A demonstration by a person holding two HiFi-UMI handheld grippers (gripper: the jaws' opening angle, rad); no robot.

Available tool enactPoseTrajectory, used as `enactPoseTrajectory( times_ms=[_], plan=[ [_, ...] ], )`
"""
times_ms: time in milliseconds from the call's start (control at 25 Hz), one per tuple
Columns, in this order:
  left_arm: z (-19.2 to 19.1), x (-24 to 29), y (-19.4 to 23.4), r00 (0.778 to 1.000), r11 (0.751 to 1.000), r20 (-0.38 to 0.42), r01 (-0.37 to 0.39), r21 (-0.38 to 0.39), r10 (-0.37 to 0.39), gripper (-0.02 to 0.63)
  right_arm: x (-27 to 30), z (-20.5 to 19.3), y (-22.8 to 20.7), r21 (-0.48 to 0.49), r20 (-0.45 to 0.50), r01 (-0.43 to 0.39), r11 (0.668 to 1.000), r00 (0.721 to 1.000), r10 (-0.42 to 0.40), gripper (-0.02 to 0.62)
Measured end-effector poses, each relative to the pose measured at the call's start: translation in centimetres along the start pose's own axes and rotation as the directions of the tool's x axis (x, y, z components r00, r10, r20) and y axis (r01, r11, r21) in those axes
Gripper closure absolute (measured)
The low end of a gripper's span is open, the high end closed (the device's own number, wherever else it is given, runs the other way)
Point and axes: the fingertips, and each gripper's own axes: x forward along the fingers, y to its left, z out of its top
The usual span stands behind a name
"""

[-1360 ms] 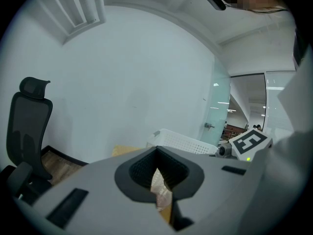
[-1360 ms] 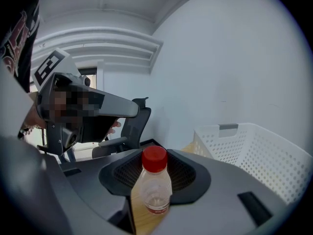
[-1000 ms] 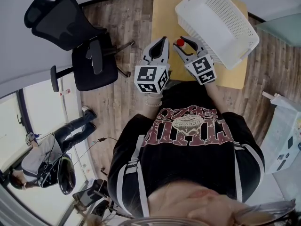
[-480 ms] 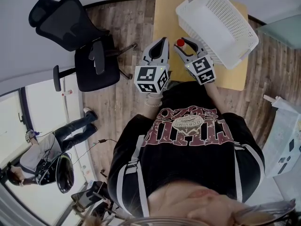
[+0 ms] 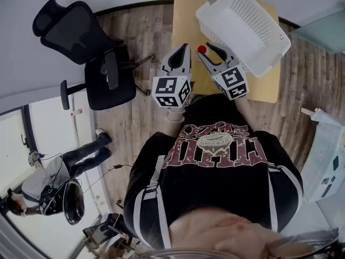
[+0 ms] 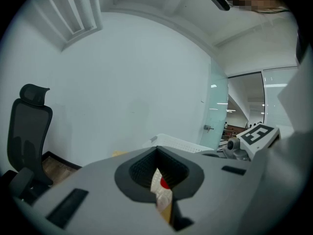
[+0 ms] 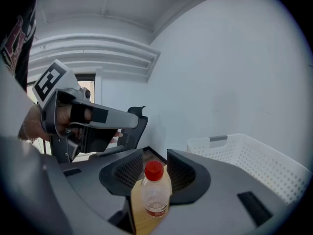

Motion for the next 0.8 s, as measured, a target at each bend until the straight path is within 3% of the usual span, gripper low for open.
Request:
enactPoseTrajectory(
  times_ms=[400,800],
  plan=[
    [0.9,-0.3,-1.9,0.999,1.0,0.027,0.02,0.012,-0.02,0.56,-2.8,2.6,-0.7,-0.008,0.082,0.033,0.999,0.996,-0.032,0.442],
    [1.9,-0.4,-4.0,0.998,0.999,0.051,0.043,0.027,-0.045,0.56,-4.8,4.6,-1.8,0.007,0.148,0.077,0.997,0.986,-0.077,0.545]
  ],
)
